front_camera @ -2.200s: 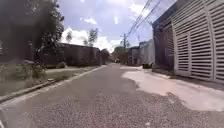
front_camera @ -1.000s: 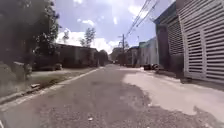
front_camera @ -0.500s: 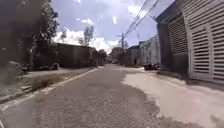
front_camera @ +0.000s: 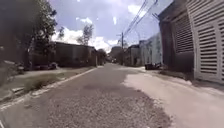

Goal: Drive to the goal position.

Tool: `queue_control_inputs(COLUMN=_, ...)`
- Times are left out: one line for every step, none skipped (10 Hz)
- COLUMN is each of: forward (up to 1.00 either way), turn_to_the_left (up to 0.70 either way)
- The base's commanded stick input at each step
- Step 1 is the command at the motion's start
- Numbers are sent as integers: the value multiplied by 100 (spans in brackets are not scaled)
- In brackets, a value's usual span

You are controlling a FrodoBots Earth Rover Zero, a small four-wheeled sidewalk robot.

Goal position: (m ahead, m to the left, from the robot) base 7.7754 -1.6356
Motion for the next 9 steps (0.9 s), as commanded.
queue_control_inputs(forward=70, turn_to_the_left=0)
queue_control_inputs(forward=70, turn_to_the_left=0)
queue_control_inputs(forward=70, turn_to_the_left=0)
queue_control_inputs(forward=70, turn_to_the_left=0)
queue_control_inputs(forward=70, turn_to_the_left=0)
queue_control_inputs(forward=70, turn_to_the_left=0)
queue_control_inputs(forward=70, turn_to_the_left=0)
queue_control_inputs(forward=70, turn_to_the_left=0)
queue_control_inputs(forward=70, turn_to_the_left=0)
